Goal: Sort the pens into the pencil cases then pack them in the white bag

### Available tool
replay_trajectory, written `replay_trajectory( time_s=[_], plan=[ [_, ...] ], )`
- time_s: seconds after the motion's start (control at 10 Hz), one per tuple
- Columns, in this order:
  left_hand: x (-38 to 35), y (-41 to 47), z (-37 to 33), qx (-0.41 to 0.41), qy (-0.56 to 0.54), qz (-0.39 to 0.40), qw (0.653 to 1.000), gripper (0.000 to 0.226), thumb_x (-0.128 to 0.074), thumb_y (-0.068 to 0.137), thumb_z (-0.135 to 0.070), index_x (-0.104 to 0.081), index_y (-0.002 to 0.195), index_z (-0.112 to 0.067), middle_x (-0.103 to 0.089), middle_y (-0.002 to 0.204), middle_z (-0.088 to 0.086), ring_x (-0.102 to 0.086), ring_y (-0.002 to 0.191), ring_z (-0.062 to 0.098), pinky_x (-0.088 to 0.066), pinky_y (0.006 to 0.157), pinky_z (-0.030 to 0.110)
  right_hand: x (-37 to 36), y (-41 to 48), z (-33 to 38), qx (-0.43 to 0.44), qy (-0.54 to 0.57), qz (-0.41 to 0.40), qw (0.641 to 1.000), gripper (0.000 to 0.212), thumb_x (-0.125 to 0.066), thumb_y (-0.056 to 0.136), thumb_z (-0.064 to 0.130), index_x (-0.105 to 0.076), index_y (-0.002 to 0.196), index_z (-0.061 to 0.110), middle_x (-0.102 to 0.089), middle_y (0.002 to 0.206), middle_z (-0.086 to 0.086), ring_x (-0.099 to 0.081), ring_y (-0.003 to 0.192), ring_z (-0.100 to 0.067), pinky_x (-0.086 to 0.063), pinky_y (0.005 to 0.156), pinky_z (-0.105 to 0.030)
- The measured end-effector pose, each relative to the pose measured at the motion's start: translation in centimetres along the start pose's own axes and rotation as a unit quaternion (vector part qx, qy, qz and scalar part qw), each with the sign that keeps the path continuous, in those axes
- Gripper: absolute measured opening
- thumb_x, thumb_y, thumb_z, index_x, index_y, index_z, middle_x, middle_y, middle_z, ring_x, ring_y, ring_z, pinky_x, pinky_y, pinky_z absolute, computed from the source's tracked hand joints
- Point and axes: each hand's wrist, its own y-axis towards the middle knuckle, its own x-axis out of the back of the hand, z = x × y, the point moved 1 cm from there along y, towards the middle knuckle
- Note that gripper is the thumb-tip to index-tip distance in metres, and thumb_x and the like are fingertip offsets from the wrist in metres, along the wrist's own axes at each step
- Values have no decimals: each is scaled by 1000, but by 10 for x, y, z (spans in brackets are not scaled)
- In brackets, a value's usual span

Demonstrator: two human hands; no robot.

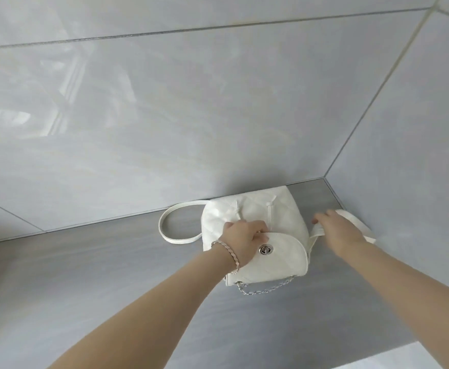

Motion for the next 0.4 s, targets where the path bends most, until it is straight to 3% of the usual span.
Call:
replay_trajectory(
  time_s=[0.1,0.2,0.3,0.4],
  plan=[
    [-14,-9,-1,23,7,-16,1000,23,-45,94,-24,-62,107,-16,-60,85,5,-49,95,24,-29,91,29,0,5,2,8,-8,57,998,49,-48,83,-1,-46,128,17,-45,126,-11,-50,115,-29,-43,89,-33],
    [-19,-14,9,0,29,-46,999,25,-49,93,-26,-63,113,-19,-59,112,2,-48,112,21,-32,101,30,9,7,12,10,-39,118,992,52,-63,75,14,-46,123,21,-50,124,-7,-51,113,-27,-43,85,-33],
    [-12,-25,15,35,3,-75,997,29,-54,91,-25,-62,118,-23,-41,128,4,-43,118,24,-32,106,30,26,0,31,19,-74,125,989,26,-54,81,19,-51,107,18,-59,118,-1,-55,109,-26,-42,85,-32],
    [9,-36,27,79,-36,-108,990,28,-52,91,-22,-60,118,-18,-47,123,9,-51,113,27,-40,101,32,46,-10,57,5,-98,56,994,22,-48,87,18,-56,107,17,-61,117,-1,-58,107,-23,-40,77,-28]
  ],
)
